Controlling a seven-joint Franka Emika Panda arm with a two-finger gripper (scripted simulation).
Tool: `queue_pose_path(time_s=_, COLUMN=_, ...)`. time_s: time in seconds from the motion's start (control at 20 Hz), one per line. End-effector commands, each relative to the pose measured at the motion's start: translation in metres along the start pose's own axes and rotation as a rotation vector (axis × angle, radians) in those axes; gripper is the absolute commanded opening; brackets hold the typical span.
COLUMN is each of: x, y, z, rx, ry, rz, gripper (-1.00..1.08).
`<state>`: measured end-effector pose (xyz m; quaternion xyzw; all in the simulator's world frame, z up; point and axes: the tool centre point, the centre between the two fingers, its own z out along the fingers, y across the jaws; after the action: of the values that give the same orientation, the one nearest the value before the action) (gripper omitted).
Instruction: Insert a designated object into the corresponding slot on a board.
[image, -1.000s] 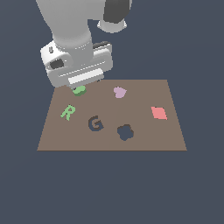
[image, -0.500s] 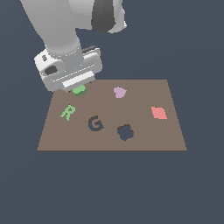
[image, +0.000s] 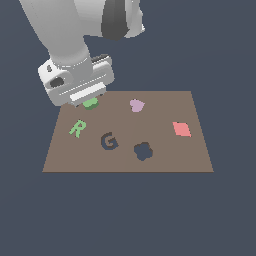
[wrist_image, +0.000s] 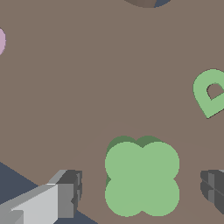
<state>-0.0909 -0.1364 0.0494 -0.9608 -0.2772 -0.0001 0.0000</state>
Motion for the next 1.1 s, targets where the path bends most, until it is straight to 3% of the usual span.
queue_pose_path(time_s=0.0, x=0.0, y=0.0, z=0.004, rx=0.0, ry=0.0, rz=-0.001, gripper=1.0)
queue_pose_path(time_s=0.4, x=0.0, y=0.0, z=0.019, rx=0.0, ry=0.0, rz=-0.004, gripper=1.0)
queue_pose_path(time_s=0.45, x=0.0, y=0.0, z=0.019, rx=0.0, ry=0.0, rz=-0.004, gripper=-1.0)
queue_pose_path(time_s=1.05, x=0.0, y=0.001, z=0.017, rx=0.0, ry=0.0, rz=-0.003, gripper=-1.0)
